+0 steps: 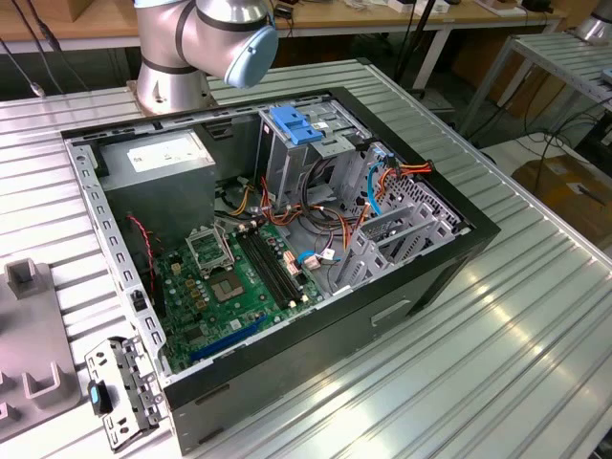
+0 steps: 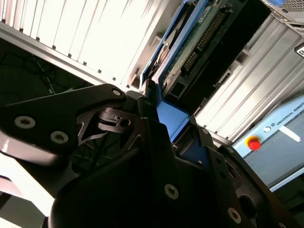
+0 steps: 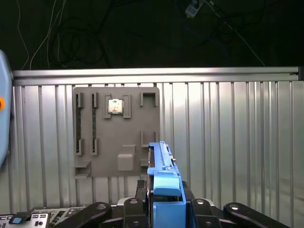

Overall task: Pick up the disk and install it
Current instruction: 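Pick up the disk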

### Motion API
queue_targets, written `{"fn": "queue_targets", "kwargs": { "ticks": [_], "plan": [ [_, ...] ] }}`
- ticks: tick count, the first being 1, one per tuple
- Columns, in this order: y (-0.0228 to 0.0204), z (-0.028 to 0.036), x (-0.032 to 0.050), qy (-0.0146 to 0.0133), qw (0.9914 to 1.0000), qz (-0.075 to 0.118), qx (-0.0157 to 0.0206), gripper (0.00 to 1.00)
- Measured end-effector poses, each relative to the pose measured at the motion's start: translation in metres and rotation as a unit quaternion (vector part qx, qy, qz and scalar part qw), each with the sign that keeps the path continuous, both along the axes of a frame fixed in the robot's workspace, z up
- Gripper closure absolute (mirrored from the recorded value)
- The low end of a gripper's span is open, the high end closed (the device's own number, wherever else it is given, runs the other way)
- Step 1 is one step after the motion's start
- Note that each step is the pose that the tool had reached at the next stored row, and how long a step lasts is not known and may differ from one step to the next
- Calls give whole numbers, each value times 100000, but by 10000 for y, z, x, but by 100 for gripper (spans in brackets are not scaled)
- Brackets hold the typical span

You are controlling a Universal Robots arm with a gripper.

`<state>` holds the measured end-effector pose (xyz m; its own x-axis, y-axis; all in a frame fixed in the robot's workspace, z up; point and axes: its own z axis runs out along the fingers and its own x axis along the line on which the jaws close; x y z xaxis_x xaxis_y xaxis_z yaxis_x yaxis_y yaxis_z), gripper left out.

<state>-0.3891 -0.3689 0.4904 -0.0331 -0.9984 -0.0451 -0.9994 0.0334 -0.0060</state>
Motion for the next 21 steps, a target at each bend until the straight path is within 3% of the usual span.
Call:
{"fn": "queue_targets", "kwargs": {
  "ticks": [1, 6, 21],
  "plan": [
    [0, 0, 35, 1, 100000, 0, -3, 63],
    [0, 0, 52, 3, 100000, -4, -3, 63],
    [-1, 34, 59, -2, 100000, 4, 60, 63]
  ]
}}
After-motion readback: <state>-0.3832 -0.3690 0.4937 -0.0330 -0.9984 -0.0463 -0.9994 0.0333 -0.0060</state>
